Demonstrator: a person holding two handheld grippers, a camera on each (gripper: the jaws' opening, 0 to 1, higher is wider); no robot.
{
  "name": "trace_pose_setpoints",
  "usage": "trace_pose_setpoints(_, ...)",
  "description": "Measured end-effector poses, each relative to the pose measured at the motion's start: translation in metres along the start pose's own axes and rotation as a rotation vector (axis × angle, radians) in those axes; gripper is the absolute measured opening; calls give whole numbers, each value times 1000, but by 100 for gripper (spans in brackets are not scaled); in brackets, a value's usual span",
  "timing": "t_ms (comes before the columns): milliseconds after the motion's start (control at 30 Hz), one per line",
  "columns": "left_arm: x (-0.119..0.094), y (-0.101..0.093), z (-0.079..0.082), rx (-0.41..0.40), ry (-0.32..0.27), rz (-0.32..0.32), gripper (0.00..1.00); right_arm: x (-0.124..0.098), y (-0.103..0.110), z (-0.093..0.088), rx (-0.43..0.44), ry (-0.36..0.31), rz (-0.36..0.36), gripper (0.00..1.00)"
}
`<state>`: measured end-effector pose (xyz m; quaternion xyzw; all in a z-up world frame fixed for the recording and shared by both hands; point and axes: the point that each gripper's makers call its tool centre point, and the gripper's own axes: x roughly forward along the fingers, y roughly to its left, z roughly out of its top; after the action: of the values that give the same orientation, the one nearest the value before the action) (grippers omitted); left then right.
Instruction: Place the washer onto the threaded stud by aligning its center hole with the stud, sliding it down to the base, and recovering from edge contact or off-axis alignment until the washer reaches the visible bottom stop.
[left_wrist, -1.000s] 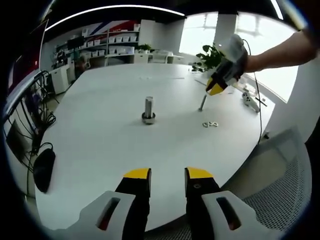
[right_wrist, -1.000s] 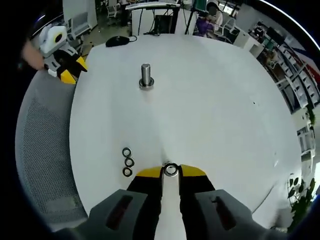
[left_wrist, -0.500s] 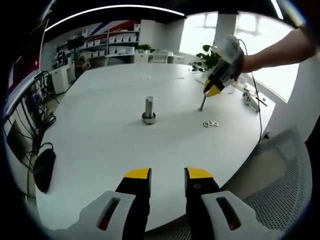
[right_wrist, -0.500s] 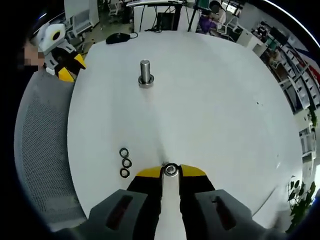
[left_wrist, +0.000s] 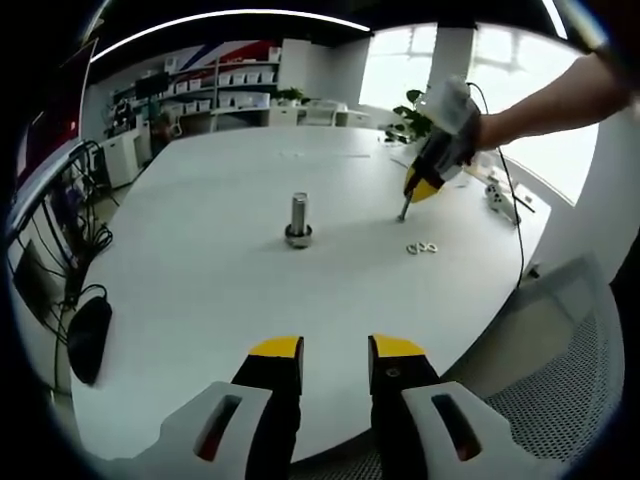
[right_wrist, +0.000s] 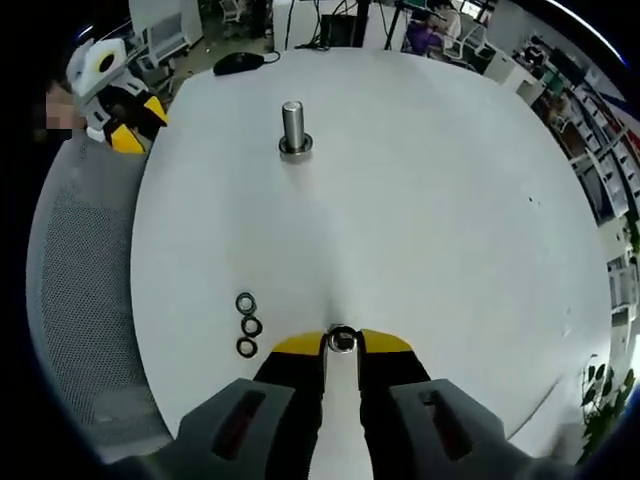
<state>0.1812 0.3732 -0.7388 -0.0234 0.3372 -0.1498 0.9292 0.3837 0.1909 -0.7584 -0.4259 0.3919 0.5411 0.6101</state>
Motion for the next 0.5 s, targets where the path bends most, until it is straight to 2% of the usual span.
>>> trace_pose_setpoints(500, 0, 1, -1, -7, 3, 5, 23, 29, 0, -14, 41, 52, 42, 15)
